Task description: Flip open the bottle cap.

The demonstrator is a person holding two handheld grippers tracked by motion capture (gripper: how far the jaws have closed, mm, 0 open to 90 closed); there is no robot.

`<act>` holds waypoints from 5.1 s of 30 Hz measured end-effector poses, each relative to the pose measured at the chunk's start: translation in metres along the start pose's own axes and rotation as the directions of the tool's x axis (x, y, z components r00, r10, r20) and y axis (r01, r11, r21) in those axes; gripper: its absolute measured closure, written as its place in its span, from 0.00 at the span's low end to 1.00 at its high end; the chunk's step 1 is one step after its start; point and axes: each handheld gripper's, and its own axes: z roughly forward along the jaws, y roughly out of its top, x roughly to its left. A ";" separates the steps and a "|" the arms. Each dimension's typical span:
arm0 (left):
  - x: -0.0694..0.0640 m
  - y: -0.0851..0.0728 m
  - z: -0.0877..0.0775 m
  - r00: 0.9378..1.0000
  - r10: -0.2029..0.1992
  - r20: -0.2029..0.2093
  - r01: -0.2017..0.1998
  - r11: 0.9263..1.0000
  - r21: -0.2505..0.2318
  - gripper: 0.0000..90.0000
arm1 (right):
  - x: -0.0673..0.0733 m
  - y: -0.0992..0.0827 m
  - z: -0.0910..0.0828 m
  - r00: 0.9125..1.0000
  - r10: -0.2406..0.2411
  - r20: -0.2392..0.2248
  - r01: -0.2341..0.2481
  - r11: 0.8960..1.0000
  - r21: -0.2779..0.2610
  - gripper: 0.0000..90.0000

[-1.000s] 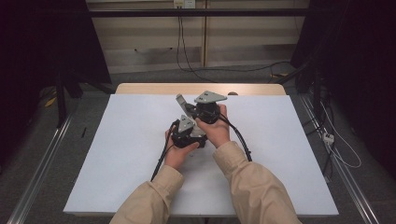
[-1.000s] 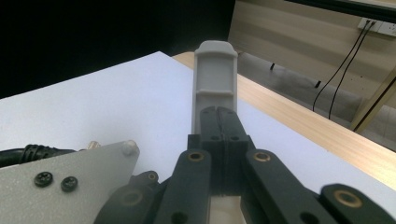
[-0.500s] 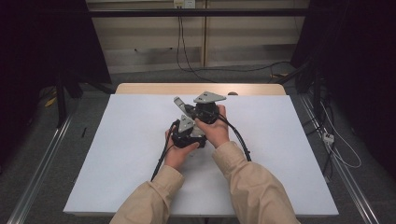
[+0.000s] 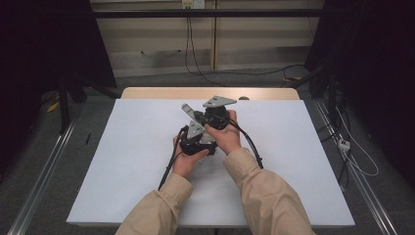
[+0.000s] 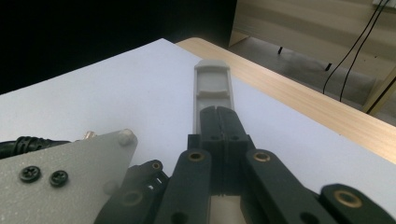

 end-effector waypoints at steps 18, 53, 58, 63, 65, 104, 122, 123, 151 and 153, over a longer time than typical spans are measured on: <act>-0.002 0.001 -0.001 1.000 0.019 -0.007 -0.019 1.000 -0.003 0.12 | -0.003 -0.003 -0.013 1.000 -0.007 0.026 0.008 0.999 -0.033 0.92; 0.008 -0.018 -0.062 0.995 -0.028 0.091 0.022 0.997 0.075 0.06 | -0.014 -0.056 -0.095 0.996 0.072 0.062 -0.067 0.995 -0.071 0.20; 0.011 -0.022 -0.071 0.994 -0.033 0.103 0.026 0.998 0.065 0.06 | -0.014 -0.072 -0.103 0.995 0.071 0.063 -0.068 0.996 -0.057 0.19; 0.013 -0.027 -0.081 0.994 -0.019 0.104 0.011 0.997 0.076 0.06 | -0.011 -0.084 -0.109 0.996 0.069 0.059 -0.066 0.997 -0.047 0.17; 0.014 -0.027 -0.085 0.994 -0.023 0.109 0.014 0.997 0.079 0.06 | -0.010 -0.088 -0.112 0.996 0.062 0.063 -0.059 0.997 -0.043 0.16; 0.041 -0.051 -0.155 0.997 -0.043 0.069 0.039 0.997 0.071 0.06 | -0.012 -0.152 -0.181 0.992 0.067 0.109 -0.065 0.998 -0.024 0.11; 0.051 -0.059 -0.173 0.998 -0.052 0.045 0.049 0.996 0.074 0.06 | -0.015 -0.165 -0.193 0.990 0.069 0.123 -0.069 0.998 -0.009 0.11; 0.051 -0.059 -0.175 0.997 -0.057 0.045 0.054 0.996 0.074 0.06 | -0.015 -0.165 -0.193 0.990 0.070 0.124 -0.069 0.998 -0.008 0.11; 0.060 -0.068 -0.192 0.997 -0.070 0.019 0.068 0.995 0.074 0.06 | -0.018 -0.168 -0.194 0.989 0.070 0.129 -0.070 0.998 -0.001 0.11; 0.060 -0.068 -0.192 0.998 -0.068 0.018 0.067 0.995 0.077 0.06 | -0.018 -0.168 -0.194 0.989 0.072 0.129 -0.073 0.997 -0.001 0.11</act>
